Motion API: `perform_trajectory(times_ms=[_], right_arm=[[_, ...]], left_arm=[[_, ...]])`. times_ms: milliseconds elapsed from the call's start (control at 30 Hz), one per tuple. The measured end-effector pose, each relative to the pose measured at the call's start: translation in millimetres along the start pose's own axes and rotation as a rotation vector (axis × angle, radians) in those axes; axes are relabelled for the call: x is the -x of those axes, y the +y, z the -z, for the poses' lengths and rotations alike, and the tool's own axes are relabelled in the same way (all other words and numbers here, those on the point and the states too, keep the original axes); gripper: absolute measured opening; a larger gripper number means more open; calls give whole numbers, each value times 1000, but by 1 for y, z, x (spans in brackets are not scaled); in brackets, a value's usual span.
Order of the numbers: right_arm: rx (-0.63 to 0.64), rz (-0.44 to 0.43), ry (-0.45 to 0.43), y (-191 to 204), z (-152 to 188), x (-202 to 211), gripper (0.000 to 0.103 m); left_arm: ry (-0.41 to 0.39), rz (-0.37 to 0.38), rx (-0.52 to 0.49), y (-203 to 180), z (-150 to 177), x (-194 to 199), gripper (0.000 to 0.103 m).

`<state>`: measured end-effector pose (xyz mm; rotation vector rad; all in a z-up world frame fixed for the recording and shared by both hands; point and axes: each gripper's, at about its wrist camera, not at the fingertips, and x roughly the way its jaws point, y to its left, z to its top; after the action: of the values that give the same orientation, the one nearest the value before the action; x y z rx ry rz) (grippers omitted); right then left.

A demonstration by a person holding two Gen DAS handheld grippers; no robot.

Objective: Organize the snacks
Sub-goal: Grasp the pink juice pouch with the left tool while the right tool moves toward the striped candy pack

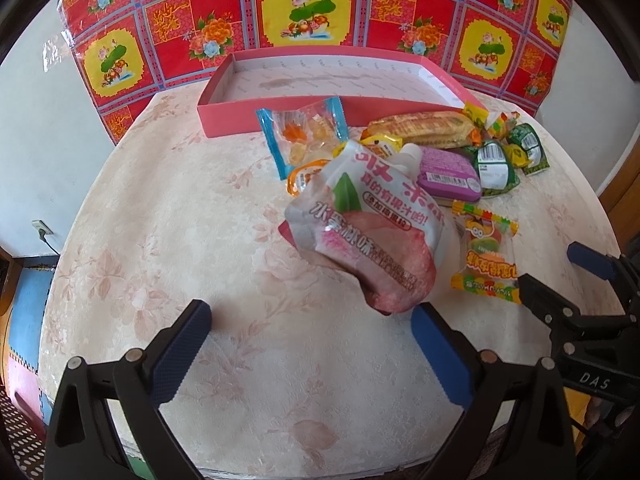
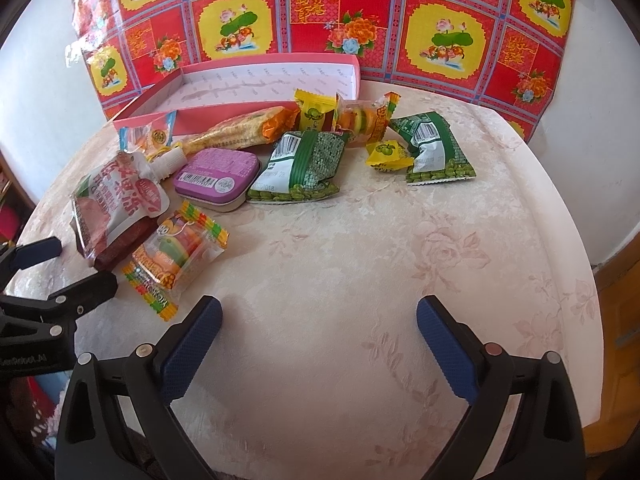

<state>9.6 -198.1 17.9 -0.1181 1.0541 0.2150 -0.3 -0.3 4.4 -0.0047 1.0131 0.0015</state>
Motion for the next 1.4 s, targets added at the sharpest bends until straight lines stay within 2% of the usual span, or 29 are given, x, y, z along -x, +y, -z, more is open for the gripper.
perform_trajectory(times_ms=[100,333,500,600,867,1200,1400], right_arm=[[3,-2,1,0,1,2,97],[33,-45,-15,3,4,9,88],[59,-50,-53,7,2,17,87],[68,-60,-65,9,0,19,87],[18,-92,-60,-1,-3,19,87],[-1,-104,-49,-3,-4,15,86],[-24,-104,-43,-7,-5,15,86]], left_arm=[[-14,50,18,4,-1,4,90],[-99,80,-6,2,-5,23,90],[-138,86,-51,-6,-17,29,90],[-133,93,-71,-14,-25,28,90],[-93,58,-102,-25,-36,3,90],[-108,55,-104,-30,-38,-7,91],[-130,28,-124,-35,-37,-9,91]])
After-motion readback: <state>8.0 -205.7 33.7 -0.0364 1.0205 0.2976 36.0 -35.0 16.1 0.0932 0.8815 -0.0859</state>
